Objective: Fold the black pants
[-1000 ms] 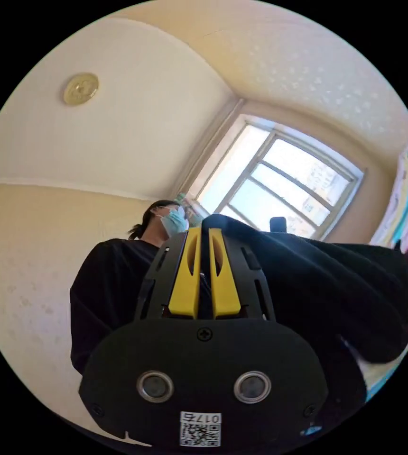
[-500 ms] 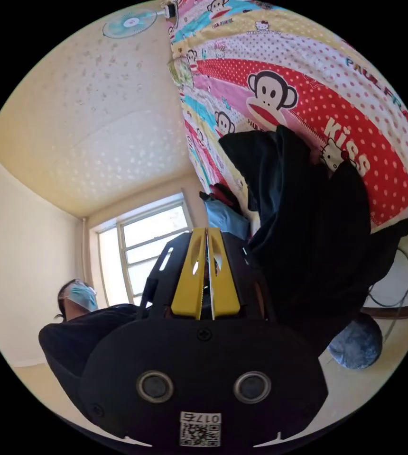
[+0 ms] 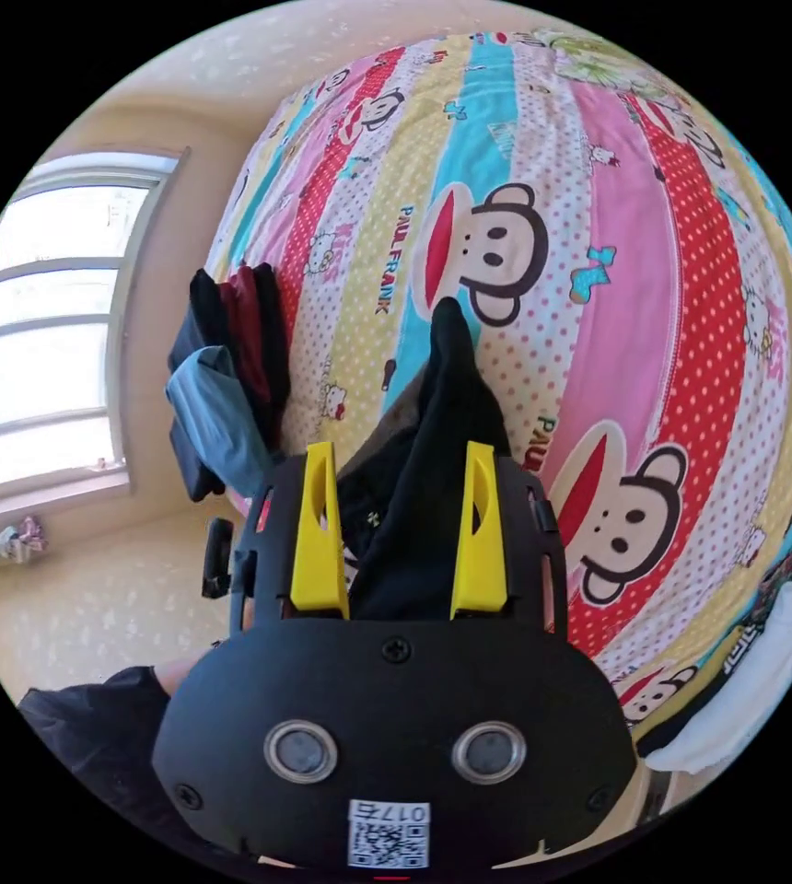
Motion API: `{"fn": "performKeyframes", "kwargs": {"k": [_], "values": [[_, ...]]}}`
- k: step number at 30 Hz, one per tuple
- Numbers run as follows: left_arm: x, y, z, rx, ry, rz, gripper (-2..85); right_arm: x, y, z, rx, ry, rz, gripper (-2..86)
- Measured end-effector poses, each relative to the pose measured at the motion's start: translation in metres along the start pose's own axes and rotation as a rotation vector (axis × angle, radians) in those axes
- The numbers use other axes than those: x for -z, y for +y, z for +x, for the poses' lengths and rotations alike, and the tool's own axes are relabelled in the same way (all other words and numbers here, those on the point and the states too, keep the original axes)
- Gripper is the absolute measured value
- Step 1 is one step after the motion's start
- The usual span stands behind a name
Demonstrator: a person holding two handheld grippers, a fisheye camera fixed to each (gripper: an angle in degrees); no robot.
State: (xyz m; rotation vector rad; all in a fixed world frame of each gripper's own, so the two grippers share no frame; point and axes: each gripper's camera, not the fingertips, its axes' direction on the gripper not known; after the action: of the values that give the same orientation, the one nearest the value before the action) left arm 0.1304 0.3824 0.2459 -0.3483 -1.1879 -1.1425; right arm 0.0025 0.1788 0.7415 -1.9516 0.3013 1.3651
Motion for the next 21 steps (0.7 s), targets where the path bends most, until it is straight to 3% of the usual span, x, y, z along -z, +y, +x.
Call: {"fn": "performKeyframes", "kwargs": {"k": [3, 5, 9, 12, 16, 21], "values": [[-0.037, 0.002, -0.004, -0.007, 0.080, -0.052, 13.6, -0.066, -0.002, 0.017, -0.057, 0.136, -0.157, 17.7], [-0.037, 0.004, -0.012, -0.005, 0.081, -0.035, 12.9, -0.095, 0.019, 0.031, -0.074, 0.052, -0.217, 16.6], [-0.026, 0.001, -0.030, -0.004, 0.228, -0.135, 9.0, -0.072, 0.098, 0.037, -0.047, -0.061, -0.049, 9.9], [-0.001, 0.005, -0.011, -0.191, 0.211, -0.243, 7.0, -0.031, 0.171, 0.033, 0.066, -0.215, 0.052, 8.8], [0.055, 0.050, 0.065, -0.597, 0.151, -0.428, 6.3, 0.046, 0.276, 0.018, 0.260, -0.469, 0.214, 8.4], [0.178, 0.096, 0.148, -0.892, 0.470, -0.417, 5.5, 0.145, 0.372, 0.003, 0.468, -0.690, 0.553, 7.9]]}}
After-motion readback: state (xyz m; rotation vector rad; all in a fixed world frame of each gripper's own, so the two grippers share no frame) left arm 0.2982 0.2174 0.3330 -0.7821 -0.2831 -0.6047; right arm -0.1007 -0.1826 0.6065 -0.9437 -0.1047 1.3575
